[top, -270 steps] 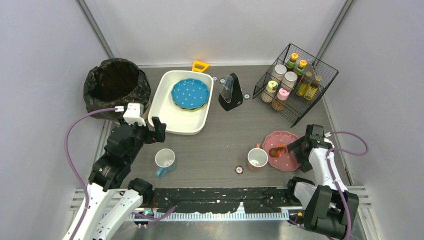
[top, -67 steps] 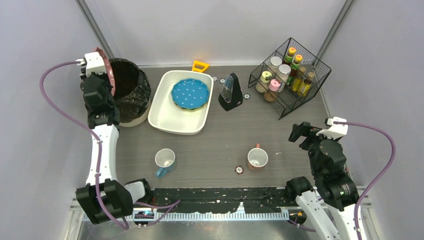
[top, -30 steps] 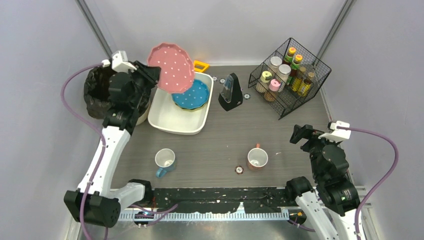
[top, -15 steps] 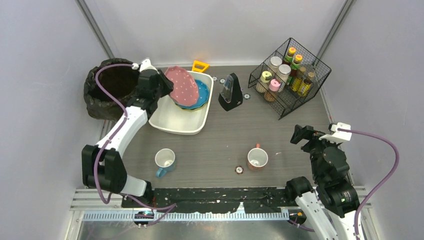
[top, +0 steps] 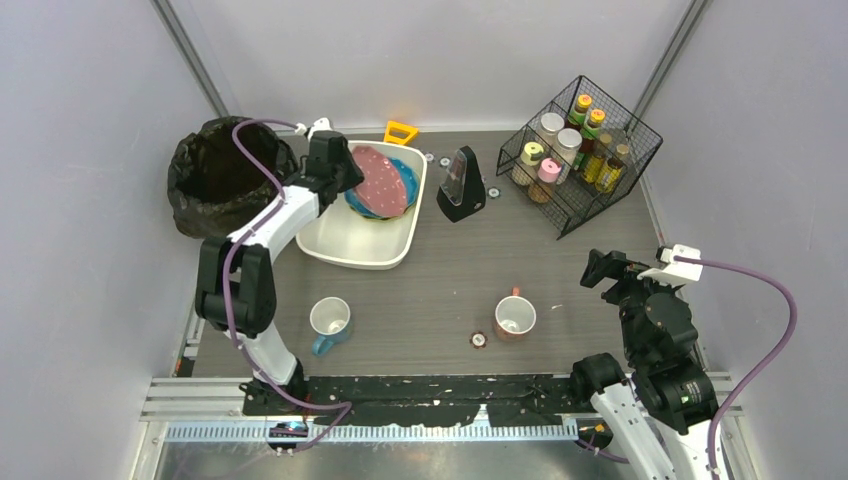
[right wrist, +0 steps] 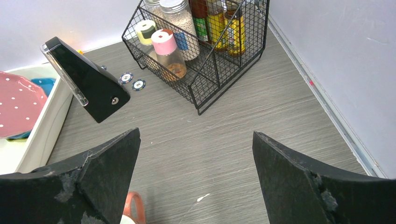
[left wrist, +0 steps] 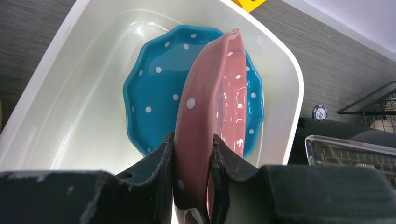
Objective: Clear the kitchen counter
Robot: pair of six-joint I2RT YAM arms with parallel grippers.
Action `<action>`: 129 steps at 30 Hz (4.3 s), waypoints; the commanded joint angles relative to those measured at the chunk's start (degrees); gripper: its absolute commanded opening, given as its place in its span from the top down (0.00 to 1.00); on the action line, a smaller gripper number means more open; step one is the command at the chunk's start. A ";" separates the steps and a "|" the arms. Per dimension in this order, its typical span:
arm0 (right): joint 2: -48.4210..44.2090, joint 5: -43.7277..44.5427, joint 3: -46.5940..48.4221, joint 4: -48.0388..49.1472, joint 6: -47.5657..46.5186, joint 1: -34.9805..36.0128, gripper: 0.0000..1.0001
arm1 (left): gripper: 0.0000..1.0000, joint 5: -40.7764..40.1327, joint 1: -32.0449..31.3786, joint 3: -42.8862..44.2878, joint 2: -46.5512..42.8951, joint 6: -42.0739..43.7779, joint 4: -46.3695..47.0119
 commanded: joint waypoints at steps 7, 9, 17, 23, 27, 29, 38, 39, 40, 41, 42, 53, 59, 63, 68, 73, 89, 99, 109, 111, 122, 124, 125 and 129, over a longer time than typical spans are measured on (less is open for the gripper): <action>0.76 1.08 0.02 2.98 -0.46 0.19 0.05 | 0.66 -0.91 -0.20 10.39 7.17 -2.52 2.01; 0.75 1.11 0.02 3.02 -0.47 0.20 0.05 | 0.62 -0.08 -0.20 11.00 8.11 -2.70 1.29; 1.16 0.67 0.06 3.21 -0.42 0.19 0.05 | 0.39 0.80 -0.20 10.39 8.38 -0.28 -1.98; 1.34 0.34 0.08 3.27 -0.37 0.19 0.05 | 0.29 1.32 -0.26 11.40 9.07 3.21 -5.70; 1.33 0.20 0.07 3.30 -0.36 0.19 0.05 | 0.25 1.83 -0.73 14.20 11.37 6.10 -10.22; 1.36 0.15 0.06 3.28 -0.32 0.14 0.05 | 0.24 1.79 -1.10 16.12 12.62 7.73 -12.69; 1.51 -0.27 0.01 3.06 -0.37 0.18 0.05 | 0.09 -3.16 -3.42 23.82 15.06 14.56 -20.22; 1.51 -0.28 0.06 3.11 -0.42 0.18 0.05 | 0.06 -3.08 -3.52 24.52 15.19 14.78 -20.72; 1.58 -0.44 0.02 3.08 -0.39 0.14 0.05 | 0.03 -3.09 -3.54 25.12 15.33 14.84 -21.39; 1.60 -0.50 0.02 3.07 -0.45 0.17 0.05 | 0.01 -3.01 -3.60 25.70 15.52 14.85 -22.13; 1.61 -0.58 0.00 3.01 -0.46 0.18 0.05 | 0.01 -3.14 -3.65 26.19 15.73 14.78 -23.16; 1.22 -1.16 -0.07 3.00 -0.46 0.24 0.05 | 0.00 -4.67 -3.98 25.20 15.34 14.17 -24.61; 1.26 -2.11 -0.09 2.96 -0.53 0.20 0.05 | 0.00 -1.68 -3.98 24.16 11.28 13.03 -24.31; 1.84 -4.48 0.33 2.89 -0.25 0.15 0.05 | 0.00 2.47 -4.07 19.96 4.62 11.45 -22.31; 5.87 -7.75 2.37 0.94 0.43 0.20 0.05 | 0.01 6.31 -4.15 14.29 -7.01 9.38 -21.11; 12.57 -13.50 5.73 -2.56 1.66 0.19 0.05 | 0.00 10.08 -4.24 7.57 -18.20 7.56 -19.75; 29.15 -31.61 9.68 -15.48 5.25 0.18 0.04 | 0.01 18.21 -4.25 -10.27 -46.52 10.56 -23.66; 33.84 -37.37 5.70 -17.33 7.27 0.39 0.22 | 0.00 13.89 -4.26 -21.33 -55.03 14.68 -24.96; 41.76 -36.70 -0.10 -10.30 12.99 6.84 0.30 | 0.01 17.71 -4.24 -22.44 -53.58 15.26 -24.21; 43.23 -37.95 -1.86 -7.67 13.65 7.58 0.34 | 0.01 17.89 -4.24 -22.96 -53.95 15.55 -24.16; 41.36 -39.98 -1.10 2.53 16.70 7.63 0.94 | 0.00 24.39 -4.24 -24.04 -53.78 14.29 -20.90; 40.14 -40.87 -0.92 5.87 17.65 7.65 0.95 | 0.01 26.03 -4.24 -24.28 -53.59 13.03 -19.60; 39.68 -41.54 -0.99 7.18 17.91 7.66 0.95 | 0.01 26.88 -4.24 -24.34 -53.51 12.29 -19.11; 37.74 -46.41 -2.47 16.99 21.33 7.56 0.95 | 0.01 32.83 -4.24 -25.11 -53.29 9.53 -15.74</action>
